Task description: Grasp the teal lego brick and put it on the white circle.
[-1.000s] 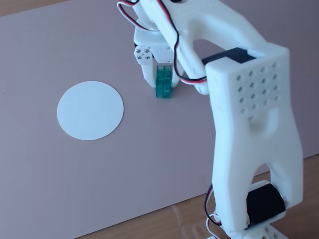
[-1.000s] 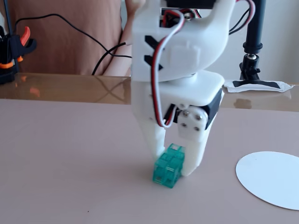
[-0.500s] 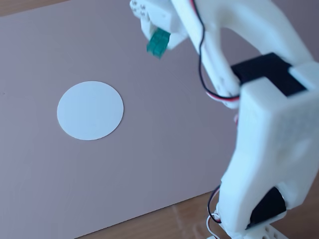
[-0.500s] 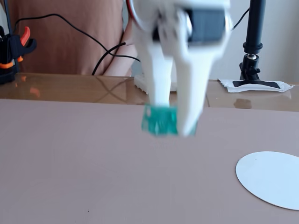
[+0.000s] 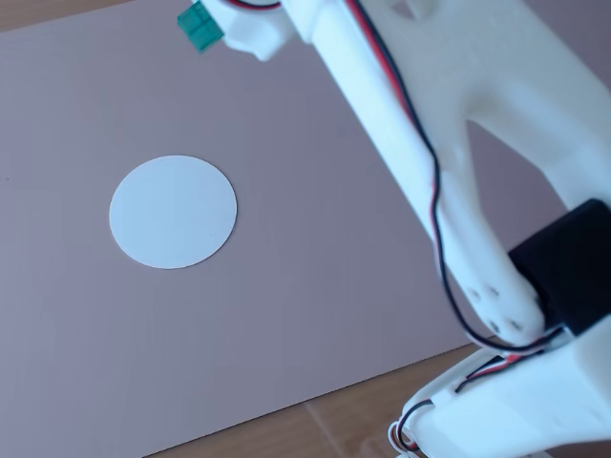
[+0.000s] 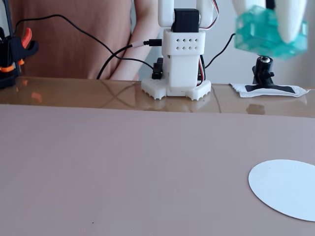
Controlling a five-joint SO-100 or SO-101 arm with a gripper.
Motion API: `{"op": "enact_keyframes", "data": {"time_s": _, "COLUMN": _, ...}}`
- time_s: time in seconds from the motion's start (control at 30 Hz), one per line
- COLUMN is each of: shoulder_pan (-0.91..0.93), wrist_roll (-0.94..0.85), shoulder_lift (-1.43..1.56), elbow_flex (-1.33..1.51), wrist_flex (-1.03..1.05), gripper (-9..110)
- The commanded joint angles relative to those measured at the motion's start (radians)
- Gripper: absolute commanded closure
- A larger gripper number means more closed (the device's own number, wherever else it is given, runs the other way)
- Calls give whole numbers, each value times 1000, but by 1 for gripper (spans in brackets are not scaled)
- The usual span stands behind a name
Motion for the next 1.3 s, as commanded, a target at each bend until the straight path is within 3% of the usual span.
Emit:
{"op": "enact_keyframes", "data": {"time_s": 0.0, "shoulder_pan": -83, "wrist_roll": 3, "shoulder_lift": -11, "elbow_flex": 6, "wrist_flex": -14, "gripper": 102}}
{"op": "enact_keyframes", "data": {"time_s": 0.27, "shoulder_pan": -215, "wrist_roll": -63, "shoulder_lift": -135, "elbow_flex": 14, "wrist_flex": -2, "gripper": 102}}
{"op": "enact_keyframes", "data": {"time_s": 0.77, "shoulder_pan": -212, "wrist_roll": -112, "shoulder_lift": -310, "elbow_flex": 2, "wrist_flex": -18, "gripper": 102}}
{"op": "enact_keyframes", "data": {"time_s": 0.9, "shoulder_pan": -213, "wrist_roll": -121, "shoulder_lift": -333, "elbow_flex": 3, "wrist_flex": -14, "gripper": 88}}
{"op": "enact_keyframes", "data": {"time_s": 1.27, "shoulder_pan": -196, "wrist_roll": -126, "shoulder_lift": -319, "elbow_flex": 8, "wrist_flex": 3, "gripper": 84}}
